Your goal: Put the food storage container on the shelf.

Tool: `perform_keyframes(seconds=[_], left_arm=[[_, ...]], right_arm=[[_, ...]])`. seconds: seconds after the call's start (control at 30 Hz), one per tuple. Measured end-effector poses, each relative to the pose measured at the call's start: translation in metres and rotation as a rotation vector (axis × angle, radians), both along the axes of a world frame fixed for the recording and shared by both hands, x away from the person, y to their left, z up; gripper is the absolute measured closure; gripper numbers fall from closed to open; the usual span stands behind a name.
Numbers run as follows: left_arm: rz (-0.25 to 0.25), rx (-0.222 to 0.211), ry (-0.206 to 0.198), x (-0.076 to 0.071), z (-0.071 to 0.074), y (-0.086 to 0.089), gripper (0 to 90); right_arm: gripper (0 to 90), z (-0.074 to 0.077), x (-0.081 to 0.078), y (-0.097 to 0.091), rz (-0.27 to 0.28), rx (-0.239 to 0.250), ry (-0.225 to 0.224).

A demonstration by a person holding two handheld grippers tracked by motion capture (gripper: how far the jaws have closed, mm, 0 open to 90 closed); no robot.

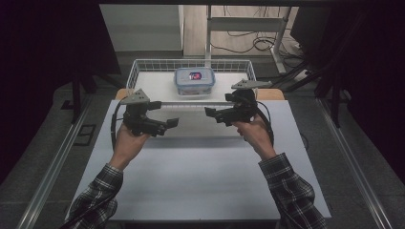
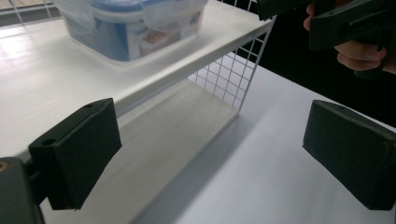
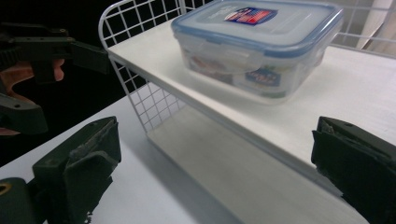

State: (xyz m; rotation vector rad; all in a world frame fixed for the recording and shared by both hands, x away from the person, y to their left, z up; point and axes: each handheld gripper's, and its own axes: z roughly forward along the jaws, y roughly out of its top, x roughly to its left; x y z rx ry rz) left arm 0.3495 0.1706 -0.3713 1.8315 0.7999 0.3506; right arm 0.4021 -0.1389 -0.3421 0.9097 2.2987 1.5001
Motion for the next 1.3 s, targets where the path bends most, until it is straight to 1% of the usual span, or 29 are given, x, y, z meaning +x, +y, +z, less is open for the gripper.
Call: perform_keyframes(seconds=[0.17,0.33,0.6,0.7,0.8,0.9,1.0,1.07,1.13,1.17,1.2,1.27,1.3], left_arm=[[-0.002,0.028,-0.008,-0.007,-0.008,-0.006,3.4],[-0.004,0.042,-0.005,-0.012,-0.017,-0.010,3.2],[-0.006,0.035,0.007,-0.022,-0.034,-0.011,3.1],[-0.001,0.043,0.007,-0.026,-0.040,-0.011,3.1],[0.004,0.049,0.006,-0.030,-0.046,-0.012,3.1],[0.010,0.056,0.009,-0.032,-0.052,-0.011,3.0],[0.014,0.049,0.014,-0.035,-0.058,-0.010,3.1],[0.015,0.058,0.021,-0.035,-0.061,-0.009,3.1],[0.016,0.053,0.023,-0.037,-0.063,-0.010,3.1],[0.011,0.053,0.024,-0.037,-0.064,-0.010,3.1],[0.012,0.053,0.023,-0.038,-0.065,-0.011,3.0],[0.009,0.063,0.021,-0.040,-0.067,-0.012,3.0],[0.008,0.061,0.021,-0.040,-0.067,-0.013,2.9]], right_arm=[[1.1,-0.006,-0.008,0.001,0.017,-0.007,-0.005],[1.1,-0.013,-0.014,0.001,0.029,-0.007,-0.008],[1.1,-0.025,-0.025,-0.002,0.036,-0.011,-0.015],[1.0,-0.031,-0.028,-0.003,0.044,-0.006,-0.006],[1.0,-0.037,-0.032,-0.005,0.050,-0.005,-0.006],[0.9,-0.042,-0.037,-0.007,0.047,0.001,-0.014],[0.8,-0.046,-0.041,-0.010,0.044,-0.002,-0.021],[0.8,-0.049,-0.044,-0.012,0.041,0.003,-0.022],[0.8,-0.052,-0.046,-0.015,0.038,0.010,-0.020],[0.7,-0.054,-0.046,-0.015,0.035,0.010,-0.019],[0.8,-0.055,-0.047,-0.015,0.039,-0.004,-0.009],[0.8,-0.057,-0.048,-0.016,0.037,-0.016,-0.009],[0.8,-0.059,-0.050,-0.015,0.039,-0.018,-0.005]])
